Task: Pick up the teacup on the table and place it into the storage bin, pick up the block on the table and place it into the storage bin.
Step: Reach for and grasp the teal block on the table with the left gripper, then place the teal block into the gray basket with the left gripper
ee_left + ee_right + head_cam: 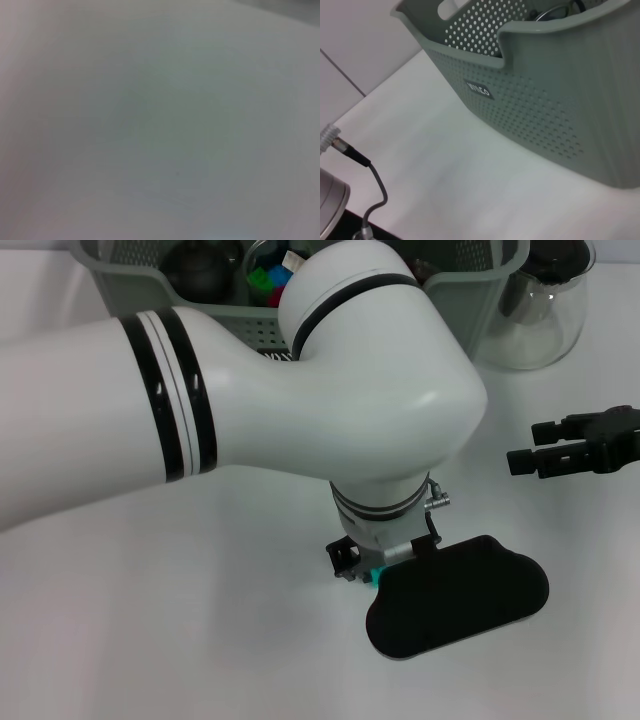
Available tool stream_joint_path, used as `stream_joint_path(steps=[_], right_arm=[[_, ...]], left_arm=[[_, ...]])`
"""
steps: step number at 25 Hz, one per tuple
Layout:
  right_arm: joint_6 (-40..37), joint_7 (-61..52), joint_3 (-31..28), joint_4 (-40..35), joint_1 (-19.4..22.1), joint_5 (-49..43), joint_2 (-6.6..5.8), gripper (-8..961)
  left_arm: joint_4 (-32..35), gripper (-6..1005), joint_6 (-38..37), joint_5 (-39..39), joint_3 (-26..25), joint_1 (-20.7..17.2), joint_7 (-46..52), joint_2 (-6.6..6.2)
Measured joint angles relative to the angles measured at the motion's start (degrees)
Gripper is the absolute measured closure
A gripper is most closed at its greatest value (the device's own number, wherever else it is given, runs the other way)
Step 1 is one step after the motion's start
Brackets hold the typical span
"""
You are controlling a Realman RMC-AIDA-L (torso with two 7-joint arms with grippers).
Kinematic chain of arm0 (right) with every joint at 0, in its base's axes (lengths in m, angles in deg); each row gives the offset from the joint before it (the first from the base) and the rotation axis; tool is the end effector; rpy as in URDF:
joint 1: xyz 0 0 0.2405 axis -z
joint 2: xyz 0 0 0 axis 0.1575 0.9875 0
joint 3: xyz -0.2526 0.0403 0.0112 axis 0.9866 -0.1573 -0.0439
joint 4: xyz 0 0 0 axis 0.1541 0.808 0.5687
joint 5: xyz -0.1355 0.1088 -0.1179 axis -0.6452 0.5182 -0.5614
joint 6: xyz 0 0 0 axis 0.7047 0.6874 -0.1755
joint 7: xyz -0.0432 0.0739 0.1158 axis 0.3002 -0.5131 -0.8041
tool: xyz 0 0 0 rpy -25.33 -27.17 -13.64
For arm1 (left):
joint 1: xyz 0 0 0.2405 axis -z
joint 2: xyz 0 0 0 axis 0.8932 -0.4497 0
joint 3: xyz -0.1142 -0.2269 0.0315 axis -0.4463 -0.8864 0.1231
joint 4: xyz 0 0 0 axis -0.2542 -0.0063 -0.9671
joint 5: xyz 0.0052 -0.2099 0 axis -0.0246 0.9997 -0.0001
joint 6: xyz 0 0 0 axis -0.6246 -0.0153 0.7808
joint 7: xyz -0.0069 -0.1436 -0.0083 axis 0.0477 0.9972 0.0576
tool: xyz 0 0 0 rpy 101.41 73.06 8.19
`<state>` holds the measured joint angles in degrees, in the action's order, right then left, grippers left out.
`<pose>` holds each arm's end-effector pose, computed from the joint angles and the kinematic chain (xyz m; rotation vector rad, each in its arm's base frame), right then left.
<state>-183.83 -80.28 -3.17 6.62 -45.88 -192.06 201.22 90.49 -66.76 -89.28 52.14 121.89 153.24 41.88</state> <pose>0.2798 0.3451 0.0378 -2.7488 1.1226 0.3379 -0.0821 0.2892 -0.1714 2.1851 -1.6639 -0.8791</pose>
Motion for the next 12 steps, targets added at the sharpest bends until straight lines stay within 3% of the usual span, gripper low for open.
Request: stream_joint_path(steps=[7, 12], right_arm=[[-0.01, 0.00, -0.19, -0.21, 0.00, 0.00, 0.00, 38], [-0.01, 0.04, -0.26, -0.47, -0.05, 0.00, -0.05, 38]], left_arm=[[0.82, 567, -0.81, -0.38, -0.27, 0.00, 1.81, 0.00], [3.09, 597, -4.08, -0.40, -3.50, -0.50, 3.21, 0.00]])
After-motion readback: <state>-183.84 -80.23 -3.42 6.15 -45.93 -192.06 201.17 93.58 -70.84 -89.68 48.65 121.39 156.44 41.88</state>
